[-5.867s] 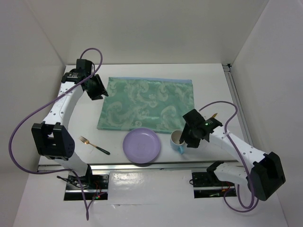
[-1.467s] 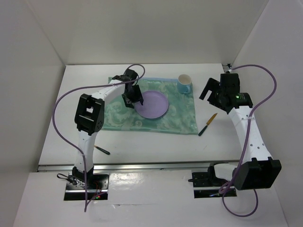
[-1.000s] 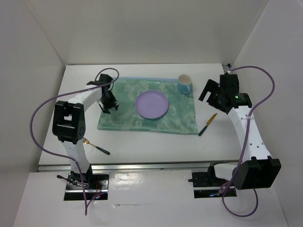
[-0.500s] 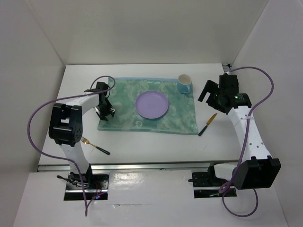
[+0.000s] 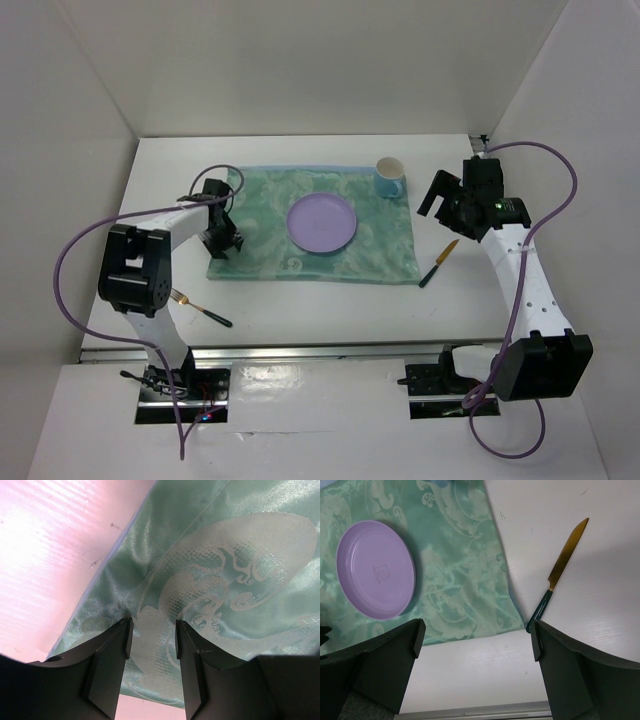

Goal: Set the dinner table for one person

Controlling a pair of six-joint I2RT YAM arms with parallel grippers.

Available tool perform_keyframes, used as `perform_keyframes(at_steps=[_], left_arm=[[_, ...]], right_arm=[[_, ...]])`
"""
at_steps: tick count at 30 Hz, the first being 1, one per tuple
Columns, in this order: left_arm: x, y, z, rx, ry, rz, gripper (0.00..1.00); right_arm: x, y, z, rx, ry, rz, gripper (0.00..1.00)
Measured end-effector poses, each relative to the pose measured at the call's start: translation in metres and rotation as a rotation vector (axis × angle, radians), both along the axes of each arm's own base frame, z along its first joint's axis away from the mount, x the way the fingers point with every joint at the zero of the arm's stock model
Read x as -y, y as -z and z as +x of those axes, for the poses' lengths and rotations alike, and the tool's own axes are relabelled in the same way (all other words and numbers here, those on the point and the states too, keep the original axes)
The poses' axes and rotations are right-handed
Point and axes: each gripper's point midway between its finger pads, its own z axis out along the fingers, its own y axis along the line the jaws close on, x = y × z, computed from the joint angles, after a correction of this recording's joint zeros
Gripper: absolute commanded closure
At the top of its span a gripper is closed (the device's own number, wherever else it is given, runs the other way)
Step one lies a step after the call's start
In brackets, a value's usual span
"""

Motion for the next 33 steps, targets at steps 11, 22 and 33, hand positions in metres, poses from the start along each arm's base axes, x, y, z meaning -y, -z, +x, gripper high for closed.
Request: perform_keyframes(at_steps=[11, 22, 33], left_arm=[[0.003, 0.000, -0.030, -0.024, -0.007, 0.002, 0.42], [-0.011, -0.057, -0.056, 0.001, -0.023, 0.060, 0.34], [-0.027, -0.026, -0.177, -0.248, -0.242, 0.086, 0.28]], right_arm=[[0.000, 0.000, 0.000, 0.000, 0.000, 0.000, 0.00], [-0.002, 0.000, 0.000, 0.000, -0.009, 0.008, 0.00], [-0.009, 0.025, -0.011, -0.058, -0.045, 0.030, 0.00]])
